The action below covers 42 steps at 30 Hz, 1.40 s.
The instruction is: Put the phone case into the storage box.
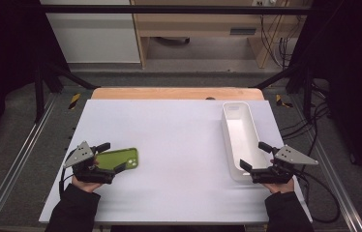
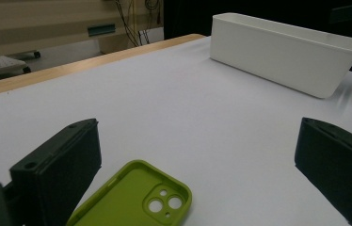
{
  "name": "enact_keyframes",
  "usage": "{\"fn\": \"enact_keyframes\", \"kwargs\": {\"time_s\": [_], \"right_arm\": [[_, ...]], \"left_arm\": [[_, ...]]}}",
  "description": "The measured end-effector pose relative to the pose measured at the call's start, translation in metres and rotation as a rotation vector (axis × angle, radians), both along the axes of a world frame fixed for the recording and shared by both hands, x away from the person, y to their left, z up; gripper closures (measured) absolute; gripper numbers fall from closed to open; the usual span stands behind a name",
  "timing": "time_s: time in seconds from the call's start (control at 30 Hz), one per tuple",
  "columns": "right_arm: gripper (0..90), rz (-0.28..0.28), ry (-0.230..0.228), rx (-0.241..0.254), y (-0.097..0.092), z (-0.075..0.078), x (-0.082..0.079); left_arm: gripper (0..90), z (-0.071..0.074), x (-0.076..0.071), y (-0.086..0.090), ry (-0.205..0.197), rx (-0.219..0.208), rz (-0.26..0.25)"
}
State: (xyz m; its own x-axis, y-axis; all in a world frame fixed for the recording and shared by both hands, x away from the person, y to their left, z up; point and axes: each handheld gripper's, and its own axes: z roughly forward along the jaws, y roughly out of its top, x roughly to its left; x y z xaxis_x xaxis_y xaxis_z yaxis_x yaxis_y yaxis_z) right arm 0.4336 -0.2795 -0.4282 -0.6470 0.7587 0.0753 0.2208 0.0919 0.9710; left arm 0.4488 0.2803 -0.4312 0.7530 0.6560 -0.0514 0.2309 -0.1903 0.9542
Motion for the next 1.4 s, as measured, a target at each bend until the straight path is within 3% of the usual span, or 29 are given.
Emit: {"fn": "enact_keyframes", "kwargs": {"time_s": [0.33, 0.67, 0.73, 0.93, 1.4], "right_arm": [[0.3, 0.006, -0.007, 0.005, 0.0, 0.0, 0.0], [0.3, 0.005, 0.0, -0.002, 0.001, 0.0, -0.001], [0.4, 0.005, -0.004, -0.002, 0.001, 0.0, -0.001], [0.3, 0.005, -0.004, -0.004, 0.001, 0.0, -0.001], [0.4, 0.0, -0.002, -0.007, 0.002, 0.0, -0.001]], "left_arm": [[0.7, 0.003, -0.001, 0.0, 0.0, 0.005, 0.003], [0.7, 0.011, 0.001, 0.002, 0.01, 0.051, 0.027], [0.0, 0.013, 0.004, 0.002, 0.022, 0.082, 0.035], [0.0, 0.015, 0.01, 0.003, 0.057, 0.121, 0.063], [0.0, 0.014, 0.024, 0.005, 0.123, 0.163, 0.093]]}}
